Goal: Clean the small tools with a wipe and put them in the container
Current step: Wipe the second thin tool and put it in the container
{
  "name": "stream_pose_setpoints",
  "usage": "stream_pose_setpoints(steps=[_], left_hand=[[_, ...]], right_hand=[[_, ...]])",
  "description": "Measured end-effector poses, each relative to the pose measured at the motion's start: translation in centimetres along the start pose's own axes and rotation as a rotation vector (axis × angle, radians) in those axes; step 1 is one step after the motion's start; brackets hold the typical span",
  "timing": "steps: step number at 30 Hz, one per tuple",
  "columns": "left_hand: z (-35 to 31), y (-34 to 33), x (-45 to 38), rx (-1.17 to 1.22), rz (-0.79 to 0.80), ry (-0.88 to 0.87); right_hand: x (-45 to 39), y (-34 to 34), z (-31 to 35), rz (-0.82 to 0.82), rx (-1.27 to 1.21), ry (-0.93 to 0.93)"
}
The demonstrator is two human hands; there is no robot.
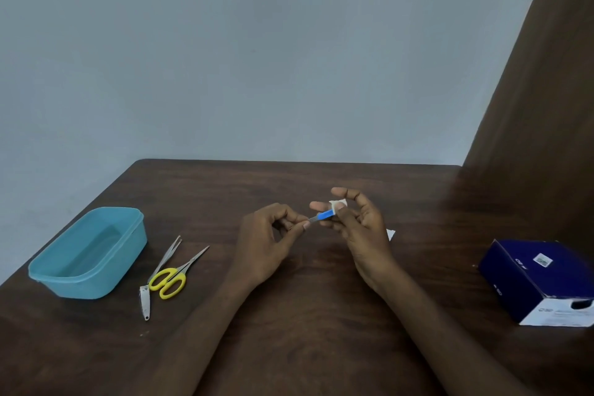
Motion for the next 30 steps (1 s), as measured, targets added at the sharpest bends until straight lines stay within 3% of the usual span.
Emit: stream_pose_setpoints(steps=[6,17,24,30], left_hand=[[0.0,0.02,0.13,-0.093,-0.039,-0.056],[-0.17,0.11,-0.18,-0.018,-0.02,0.098],[-0.4,0.03,0.05,-0.01,0.013,0.062],[0.12,-0.1,-0.06,-0.014,-0.05,0.11]], right_hand=[[0.39,-0.09,0.29,-0.033,0.037,-0.026],[0.35,-0.2,0.75,0.063,0.0,-0.024],[0.7,-0.05,0.56,-0.015,0.086,-0.022],[0.33,-0.2,0.31,0.061,0.022,-0.036]])
Point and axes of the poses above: each hand's wrist, its own x-axis away from the middle knuckle, its own y-axis out of the back of the hand, z = x × y, the point moved 2 cm from there along -x, towards the middle knuckle, and after that the axes turned 8 degrees about -x, right-handed, at the moved point
